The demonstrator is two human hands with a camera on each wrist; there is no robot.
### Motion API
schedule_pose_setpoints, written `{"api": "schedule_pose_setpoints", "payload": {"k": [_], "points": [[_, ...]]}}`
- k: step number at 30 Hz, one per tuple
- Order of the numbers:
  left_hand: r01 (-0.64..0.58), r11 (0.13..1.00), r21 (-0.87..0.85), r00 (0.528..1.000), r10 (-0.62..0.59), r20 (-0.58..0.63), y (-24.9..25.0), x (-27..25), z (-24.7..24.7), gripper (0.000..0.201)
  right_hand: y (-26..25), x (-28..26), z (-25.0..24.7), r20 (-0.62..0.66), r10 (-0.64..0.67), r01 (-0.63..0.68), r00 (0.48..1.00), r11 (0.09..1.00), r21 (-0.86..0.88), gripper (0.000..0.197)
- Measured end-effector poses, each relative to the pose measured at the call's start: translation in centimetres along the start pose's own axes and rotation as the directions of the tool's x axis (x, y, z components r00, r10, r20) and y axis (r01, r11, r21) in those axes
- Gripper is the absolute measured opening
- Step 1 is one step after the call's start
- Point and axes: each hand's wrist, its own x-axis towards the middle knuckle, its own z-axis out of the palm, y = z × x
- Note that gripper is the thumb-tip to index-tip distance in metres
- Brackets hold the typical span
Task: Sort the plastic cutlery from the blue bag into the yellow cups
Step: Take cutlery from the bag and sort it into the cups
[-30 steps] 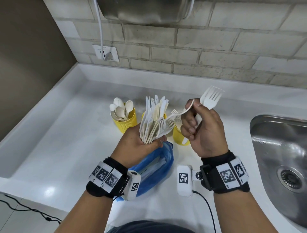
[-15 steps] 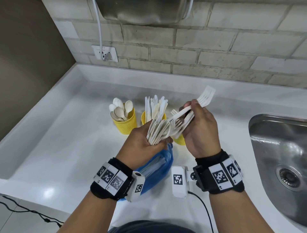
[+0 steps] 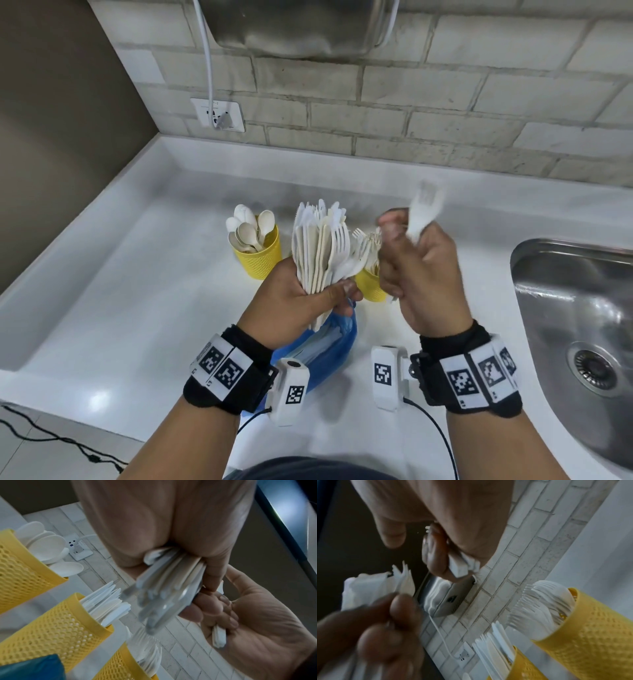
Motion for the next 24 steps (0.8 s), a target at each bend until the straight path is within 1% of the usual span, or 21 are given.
{"api": "schedule_pose_setpoints", "payload": {"k": [1, 2, 4, 6, 7, 9, 12, 14, 15, 17, 19, 20, 21, 23, 24], "points": [[-0.002, 1.0, -0.009, 1.0, 0.002, 0.003, 0.0, 0.1, 0.0, 0.011, 0.3, -0.3, 0.3, 0.056, 0.006, -0.002, 0.998, 0.998, -0.066, 0.018], [-0.001, 1.0, -0.011, 1.0, 0.001, 0.004, 0.0, 0.1, -0.1, 0.013, 0.3, -0.6, 0.7, 0.082, 0.026, -0.017, 0.996, 0.994, -0.107, 0.016], [0.007, 1.0, -0.019, 1.0, -0.007, 0.005, -0.1, 0.1, -0.2, 0.019, 0.4, -1.0, 1.2, 0.124, 0.038, -0.018, 0.992, 0.987, -0.162, 0.007], [0.019, 0.999, -0.043, 1.0, -0.019, 0.0, 0.0, -0.1, -0.5, 0.022, 0.7, -0.9, 1.3, 0.133, 0.026, 0.007, 0.991, 0.972, -0.237, 0.031], [0.024, 0.998, -0.06, 1.0, -0.024, -0.004, 0.0, -0.2, -0.6, 0.023, 1.0, -0.8, 1.1, 0.139, 0.012, 0.023, 0.99, 0.967, -0.252, 0.034], [0.028, 0.994, -0.105, 0.999, -0.03, -0.014, 0.0, -0.4, -0.6, 0.025, 1.1, -0.7, 1.2, 0.135, -0.015, 0.053, 0.991, 0.959, -0.28, 0.03], [0.028, 0.99, -0.141, 0.999, -0.033, -0.032, 0.1, -0.7, -0.7, 0.027, 1.2, -0.9, 1.6, 0.114, -0.048, 0.074, 0.992, 0.968, -0.24, 0.016], [0.026, 0.991, -0.128, 0.999, -0.03, -0.036, 0.1, -0.9, -1.0, 0.027, 1.3, -0.9, 1.6, 0.105, -0.055, 0.076, 0.993, 0.975, -0.209, 0.028], [0.027, 0.993, -0.116, 0.999, -0.031, -0.035, 0.0, -1.1, -1.2, 0.027, 1.4, -0.9, 1.5, 0.103, -0.068, 0.09, 0.992, 0.971, -0.22, 0.031], [0.028, 0.994, -0.102, 0.998, -0.033, -0.049, 0.0, -1.4, -1.3, 0.027, 1.3, -1.1, 1.4, 0.1, -0.102, 0.123, 0.99, 0.966, -0.226, 0.028], [0.0, 0.996, -0.094, 0.996, -0.008, -0.091, 0.3, -1.7, -1.1, 0.028, 1.3, -1.4, 1.2, 0.084, -0.136, 0.151, 0.987, 0.968, -0.201, 0.025], [-0.032, 0.998, -0.057, 0.992, 0.025, -0.123, 0.4, -1.8, -1.1, 0.028, 1.2, -1.6, 1.2, 0.083, -0.157, 0.17, 0.984, 0.968, -0.185, 0.024], [-0.071, 0.997, 0.017, 0.985, 0.073, -0.156, 0.7, -1.9, -1.1, 0.029, 1.2, -1.8, 1.3, 0.089, -0.177, 0.189, 0.98, 0.968, -0.162, 0.022], [-0.152, 0.97, 0.192, 0.964, 0.188, -0.188, 1.3, -2.1, -1.0, 0.029, 0.9, -2.2, 1.3, 0.121, -0.194, 0.209, 0.973, 0.971, -0.118, 0.018], [-0.182, 0.952, 0.245, 0.952, 0.233, -0.2, 1.5, -2.3, -1.0, 0.028, 0.8, -2.5, 1.4, 0.144, -0.192, 0.207, 0.971, 0.973, -0.1, 0.017]]}}
